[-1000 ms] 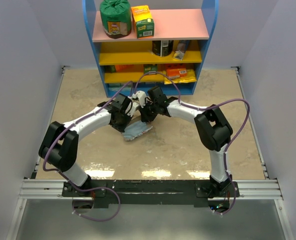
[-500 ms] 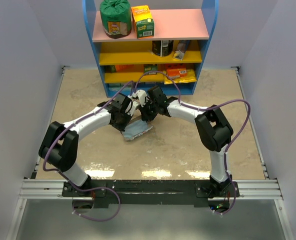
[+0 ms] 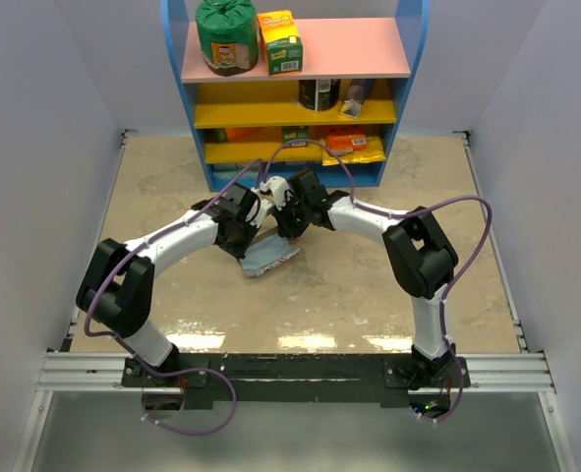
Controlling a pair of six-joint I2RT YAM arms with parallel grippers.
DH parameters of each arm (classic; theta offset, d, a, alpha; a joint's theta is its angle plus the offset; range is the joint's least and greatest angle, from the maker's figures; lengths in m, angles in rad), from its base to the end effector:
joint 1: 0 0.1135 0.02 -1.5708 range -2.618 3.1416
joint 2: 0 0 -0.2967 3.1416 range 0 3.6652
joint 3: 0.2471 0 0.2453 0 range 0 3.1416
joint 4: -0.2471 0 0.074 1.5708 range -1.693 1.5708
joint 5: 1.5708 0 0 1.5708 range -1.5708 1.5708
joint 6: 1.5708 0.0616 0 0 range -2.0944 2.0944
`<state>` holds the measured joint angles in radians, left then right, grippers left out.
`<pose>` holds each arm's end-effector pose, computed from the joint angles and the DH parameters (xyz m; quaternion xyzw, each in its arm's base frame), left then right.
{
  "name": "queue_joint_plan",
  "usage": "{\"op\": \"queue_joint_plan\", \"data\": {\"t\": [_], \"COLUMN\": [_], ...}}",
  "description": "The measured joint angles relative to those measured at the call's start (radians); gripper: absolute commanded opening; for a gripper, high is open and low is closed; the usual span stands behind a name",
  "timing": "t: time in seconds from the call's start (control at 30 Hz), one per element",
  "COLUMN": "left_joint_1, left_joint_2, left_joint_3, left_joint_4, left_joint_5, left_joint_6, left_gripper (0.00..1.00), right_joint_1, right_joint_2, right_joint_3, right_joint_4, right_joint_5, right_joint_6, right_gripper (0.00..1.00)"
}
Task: Organize the sunglasses
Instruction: Place the folded cleaning cloth in the sunglasses case.
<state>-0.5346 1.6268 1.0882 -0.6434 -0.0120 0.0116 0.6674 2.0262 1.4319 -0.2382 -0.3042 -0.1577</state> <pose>0.2783 -0.1639 0.2138 0.2635 0.9451 -0.0443 0.1881 0.3581 0.3057 0.1983 -0.4197 0.8226 0.2267 0.3095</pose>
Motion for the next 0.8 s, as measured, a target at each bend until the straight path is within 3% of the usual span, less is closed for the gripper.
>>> {"op": "queue_joint_plan", "data": {"t": [0.07,0.2,0.4,0.8], "left_joint_1": [0.000,0.000,0.000,0.000], "left_joint_2": [0.000,0.000,0.001,0.001], "left_joint_3": [0.000,0.000,0.000,0.000], "left_joint_4": [0.000,-0.001,-0.009,-0.014], "left_joint_5": [0.000,0.000,-0.002,-0.006], "left_joint_6": [0.000,0.000,0.002,0.008], "left_gripper": [0.24,0.29,0.38,0.47], "right_joint_1": [0.000,0.000,-0.002,-0.006], "right_joint_2": [0.000,0.000,0.000,0.000], "right_joint_3": [0.000,0.000,0.000,0.000], "right_joint_4": [0.000,0.000,-0.002,-0.003], "right_joint_5": [0.000,0.003,0.029,0.061], "right_joint_6": [0.000,0.003,0.008,0.010], "right_gripper": [0.00,0.15,0.29,0.39]}}
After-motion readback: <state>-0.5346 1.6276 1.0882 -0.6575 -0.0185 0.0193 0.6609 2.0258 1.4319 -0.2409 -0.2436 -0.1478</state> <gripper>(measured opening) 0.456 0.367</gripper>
